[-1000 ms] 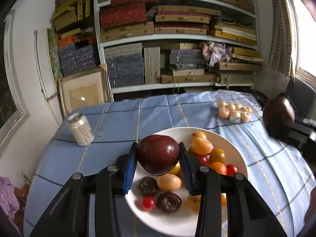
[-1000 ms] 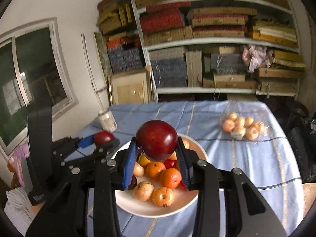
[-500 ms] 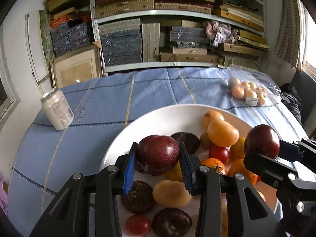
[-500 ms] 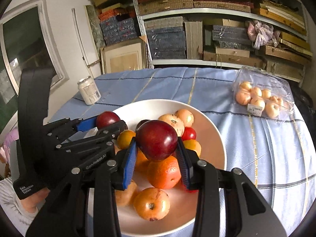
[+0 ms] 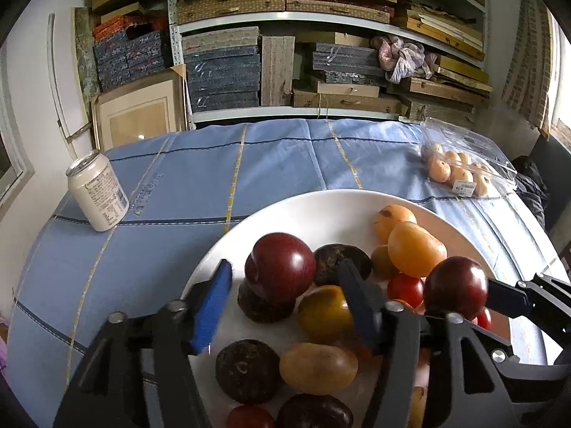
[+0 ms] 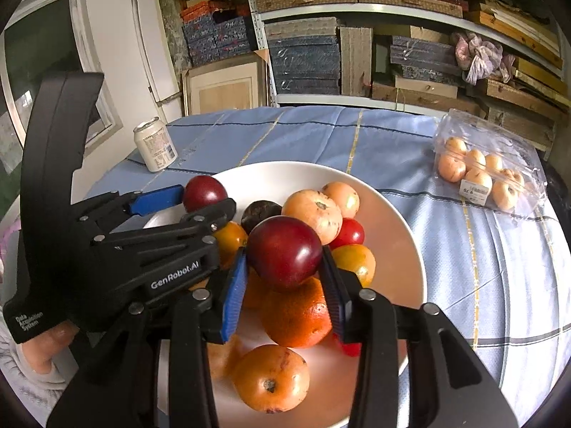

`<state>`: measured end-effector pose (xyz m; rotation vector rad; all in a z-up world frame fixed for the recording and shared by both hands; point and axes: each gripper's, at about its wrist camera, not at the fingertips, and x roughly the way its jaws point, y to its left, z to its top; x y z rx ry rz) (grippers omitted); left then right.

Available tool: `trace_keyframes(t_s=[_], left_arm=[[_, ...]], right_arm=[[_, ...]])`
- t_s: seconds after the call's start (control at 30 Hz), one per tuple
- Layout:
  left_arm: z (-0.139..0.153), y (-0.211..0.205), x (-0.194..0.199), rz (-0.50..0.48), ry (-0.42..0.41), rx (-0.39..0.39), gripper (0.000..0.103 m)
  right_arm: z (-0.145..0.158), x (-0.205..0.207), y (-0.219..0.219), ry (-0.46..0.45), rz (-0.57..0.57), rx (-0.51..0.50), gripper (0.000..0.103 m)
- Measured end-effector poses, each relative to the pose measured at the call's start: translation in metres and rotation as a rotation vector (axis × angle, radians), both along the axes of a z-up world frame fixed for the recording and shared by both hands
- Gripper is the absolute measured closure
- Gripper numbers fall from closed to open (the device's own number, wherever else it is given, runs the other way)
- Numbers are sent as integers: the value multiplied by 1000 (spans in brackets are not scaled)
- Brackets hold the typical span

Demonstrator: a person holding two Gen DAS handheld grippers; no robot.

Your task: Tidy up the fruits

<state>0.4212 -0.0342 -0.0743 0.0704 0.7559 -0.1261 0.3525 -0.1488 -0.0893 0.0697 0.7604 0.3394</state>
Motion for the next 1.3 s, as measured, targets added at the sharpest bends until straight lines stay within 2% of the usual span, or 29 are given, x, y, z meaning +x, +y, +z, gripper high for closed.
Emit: trace_keyframes(t_s=[0.17, 0.3, 0.4, 0.53, 0.63, 0.67, 0.8, 0.93, 1.03, 1.1, 1.2, 1.3], left_arm=[[8, 0, -5, 2, 0, 6, 35], [29, 3, -22, 6, -34, 2, 27], [50, 6, -39, 16, -71, 2, 27], [84, 12, -72, 31, -126, -23, 21], [109, 19, -101, 44, -175, -58, 8], [117, 20, -112, 42, -191, -64, 6], [130, 19, -157, 45, -222, 7, 4], [115, 23, -194, 43, -187, 34, 4], [94, 31, -221, 52, -174, 11, 4], [78, 36, -234, 48, -153, -31, 4], [57, 41, -241, 86, -96, -63, 4], [49, 38, -241, 126, -102, -23, 4]], right_arm=[[7, -6, -2, -5, -2, -1, 62], [30, -22, -5, -50, -15, 9, 59], [53, -42, -8, -105, -24, 21, 46], [89, -77, -10, -188, -39, 21, 30], [115, -109, -15, -257, -70, 47, 8], [124, -123, -20, -288, -87, 75, 5], [139, -162, -31, -316, -108, 133, 5], [124, -195, -38, -292, -158, 121, 5], [100, -214, -37, -265, -220, 79, 5], [84, -219, -34, -252, -227, 66, 4], [59, -225, -30, -240, -232, 93, 4], [39, -224, -24, -227, -238, 102, 4]])
